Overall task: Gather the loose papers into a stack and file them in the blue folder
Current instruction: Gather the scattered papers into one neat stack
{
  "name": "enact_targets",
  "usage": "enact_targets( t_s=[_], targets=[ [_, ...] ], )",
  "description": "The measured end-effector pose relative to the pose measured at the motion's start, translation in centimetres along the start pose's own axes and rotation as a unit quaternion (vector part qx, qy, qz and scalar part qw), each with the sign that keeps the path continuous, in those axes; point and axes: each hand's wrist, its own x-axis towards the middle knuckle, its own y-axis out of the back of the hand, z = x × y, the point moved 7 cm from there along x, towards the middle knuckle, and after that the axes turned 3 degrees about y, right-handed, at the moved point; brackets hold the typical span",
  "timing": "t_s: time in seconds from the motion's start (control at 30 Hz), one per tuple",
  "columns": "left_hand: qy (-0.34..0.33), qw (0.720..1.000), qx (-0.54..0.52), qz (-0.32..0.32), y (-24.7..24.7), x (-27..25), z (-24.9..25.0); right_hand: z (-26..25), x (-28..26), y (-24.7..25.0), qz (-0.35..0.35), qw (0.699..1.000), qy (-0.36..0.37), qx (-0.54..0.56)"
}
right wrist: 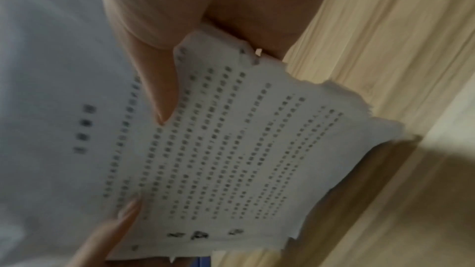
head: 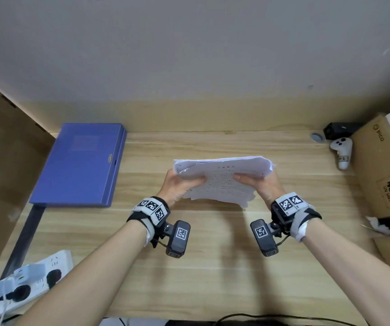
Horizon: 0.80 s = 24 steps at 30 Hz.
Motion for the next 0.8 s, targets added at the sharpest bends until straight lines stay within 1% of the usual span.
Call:
enact_targets(
  t_s=[0.07,0.13,0.23,0.3,0.43,0.5,0.6,0.7,0.8],
  targets=[
    [-0.016,1.000,0.008,0.002,-0.3,0.0,-0.2,0.5,0.0,0.1,0.006,1.000,0.000,0.004],
    [-0.010,1.000,-0.003,-0.003,-0.8,-0.2,-0.1,0.7,0.2,0.6,0.022,1.000,-0.006,0.021],
    [0.050,0.998,-0.027,-0.014,-1.6,-0.1,-0.8,1.1,0.1,1.7,0.046,0.998,-0.039,0.029],
    [0.100,0.995,-0.014,-0.024,-2.4,0.4,-2.6,2.5,0.1,3.0,0.079,0.993,-0.079,0.036],
    [0.201,0.974,0.091,-0.057,-4.9,1.4,-8.2,7.6,0.5,6.4,0.139,0.976,-0.170,-0.005],
    [0.220,0.966,0.129,-0.043,-6.0,2.1,-10.4,10.1,1.2,7.6,0.150,0.967,-0.204,-0.032],
    [0.259,0.958,0.121,-0.020,-7.5,2.9,-13.2,13.0,2.5,8.5,0.143,0.961,-0.227,-0.069],
    [0.277,0.953,0.123,0.011,-7.7,3.1,-15.1,15.0,3.6,9.4,0.129,0.957,-0.231,-0.122],
    [0.274,0.955,0.108,0.039,-7.5,2.6,-15.5,16.1,3.3,10.5,0.146,0.951,-0.217,-0.167]
  ],
)
